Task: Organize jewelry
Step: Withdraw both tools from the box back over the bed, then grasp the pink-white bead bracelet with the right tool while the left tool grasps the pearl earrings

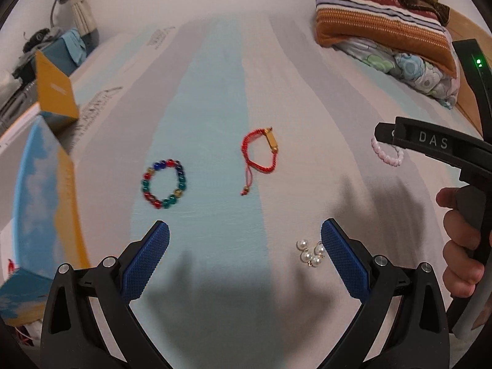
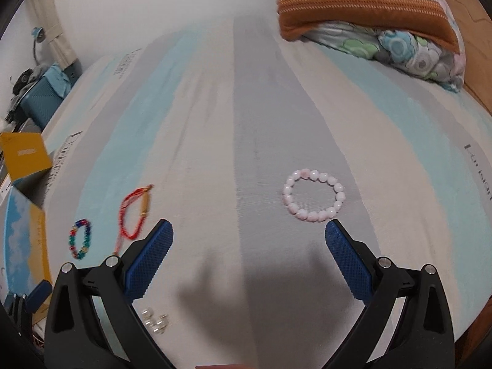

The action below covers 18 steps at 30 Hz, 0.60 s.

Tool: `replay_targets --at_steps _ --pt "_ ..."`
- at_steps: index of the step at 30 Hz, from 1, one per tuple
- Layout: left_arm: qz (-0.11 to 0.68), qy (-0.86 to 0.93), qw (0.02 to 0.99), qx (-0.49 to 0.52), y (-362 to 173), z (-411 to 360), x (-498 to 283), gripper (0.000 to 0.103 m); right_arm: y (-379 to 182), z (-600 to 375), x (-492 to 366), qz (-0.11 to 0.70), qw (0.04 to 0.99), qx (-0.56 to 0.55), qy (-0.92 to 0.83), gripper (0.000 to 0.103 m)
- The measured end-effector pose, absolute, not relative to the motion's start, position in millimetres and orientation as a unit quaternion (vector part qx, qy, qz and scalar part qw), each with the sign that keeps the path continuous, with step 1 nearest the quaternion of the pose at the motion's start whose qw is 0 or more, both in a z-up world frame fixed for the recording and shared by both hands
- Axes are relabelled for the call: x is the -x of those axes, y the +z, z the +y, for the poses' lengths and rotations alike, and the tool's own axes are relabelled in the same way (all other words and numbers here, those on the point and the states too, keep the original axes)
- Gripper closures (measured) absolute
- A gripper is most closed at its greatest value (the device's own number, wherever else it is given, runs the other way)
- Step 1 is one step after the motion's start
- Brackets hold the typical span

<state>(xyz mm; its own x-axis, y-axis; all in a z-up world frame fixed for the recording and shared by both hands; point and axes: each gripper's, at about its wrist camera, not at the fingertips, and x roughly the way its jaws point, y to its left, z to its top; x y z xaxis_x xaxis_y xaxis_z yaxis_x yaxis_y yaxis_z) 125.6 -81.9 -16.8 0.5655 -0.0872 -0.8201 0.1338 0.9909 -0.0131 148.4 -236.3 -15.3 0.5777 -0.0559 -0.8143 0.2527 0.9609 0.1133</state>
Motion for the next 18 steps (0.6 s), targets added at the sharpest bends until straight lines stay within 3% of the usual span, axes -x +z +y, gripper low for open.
replay_targets --at_steps 18 --pt "0.499 -0.093 0.861 -0.032 -64.5 -107.1 -132.5 0.006 -49.5 -276.7 -188.7 0.473 0.866 -0.113 -0.120 0.009"
